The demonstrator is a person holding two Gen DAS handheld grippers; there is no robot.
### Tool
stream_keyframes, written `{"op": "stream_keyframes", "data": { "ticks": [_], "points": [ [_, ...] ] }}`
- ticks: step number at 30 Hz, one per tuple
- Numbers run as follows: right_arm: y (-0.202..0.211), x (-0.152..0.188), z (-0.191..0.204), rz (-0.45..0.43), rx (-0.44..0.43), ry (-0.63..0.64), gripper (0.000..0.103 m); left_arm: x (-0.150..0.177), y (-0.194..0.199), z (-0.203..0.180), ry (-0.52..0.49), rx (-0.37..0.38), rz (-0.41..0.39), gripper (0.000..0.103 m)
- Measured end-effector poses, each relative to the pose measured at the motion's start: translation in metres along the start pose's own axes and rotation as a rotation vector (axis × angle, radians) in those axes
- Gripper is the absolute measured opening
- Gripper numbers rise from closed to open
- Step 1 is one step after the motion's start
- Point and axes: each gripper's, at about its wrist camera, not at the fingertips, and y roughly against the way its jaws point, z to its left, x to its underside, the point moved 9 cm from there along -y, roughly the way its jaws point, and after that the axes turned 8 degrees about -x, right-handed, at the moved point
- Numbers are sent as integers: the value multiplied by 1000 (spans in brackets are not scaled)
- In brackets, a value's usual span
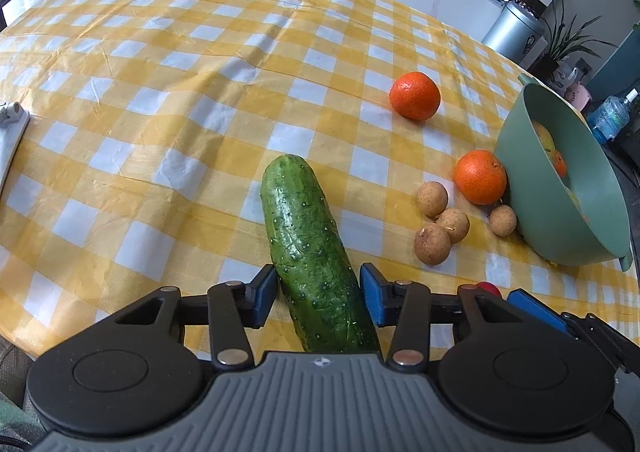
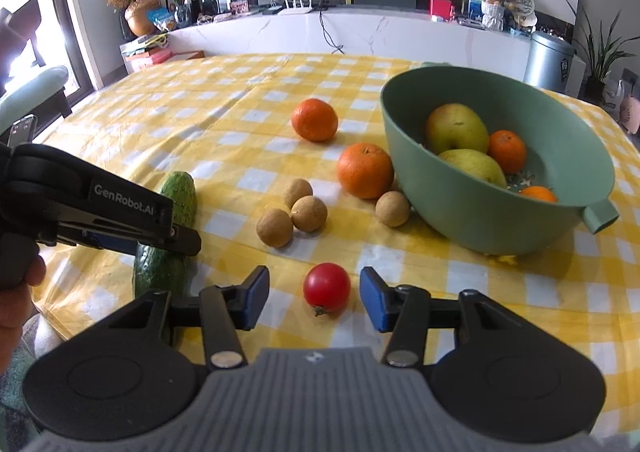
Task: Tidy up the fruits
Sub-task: 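Move the left tool toward the cucumber while the right tool approaches the red tomato, then grasp the green cucumber with the left tool while the right tool grasps the red tomato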
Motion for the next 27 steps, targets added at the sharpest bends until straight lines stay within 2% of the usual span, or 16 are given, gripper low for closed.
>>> {"op": "stream_keyframes", "data": {
  "ticks": [9, 12, 14, 17, 27],
  "points": [
    [-16, 2, -1, 49, 25, -6, 43, -1, 0, 1, 10, 7, -6, 51],
    [-19, 4, -4, 65, 47, -10, 37, -1, 0, 1, 11, 13, -9, 50],
    [-18, 4, -5, 62, 51, -15, 34, 0, 0, -3, -29, 11, -21, 49],
    [-17, 4, -5, 63, 53, -10, 33, 0, 1, -10, -93, -3, -37, 49],
    [-18, 5, -4, 65, 57, 2, 32, 0, -2, -10, -88, -2, -42, 51]
  ]
}}
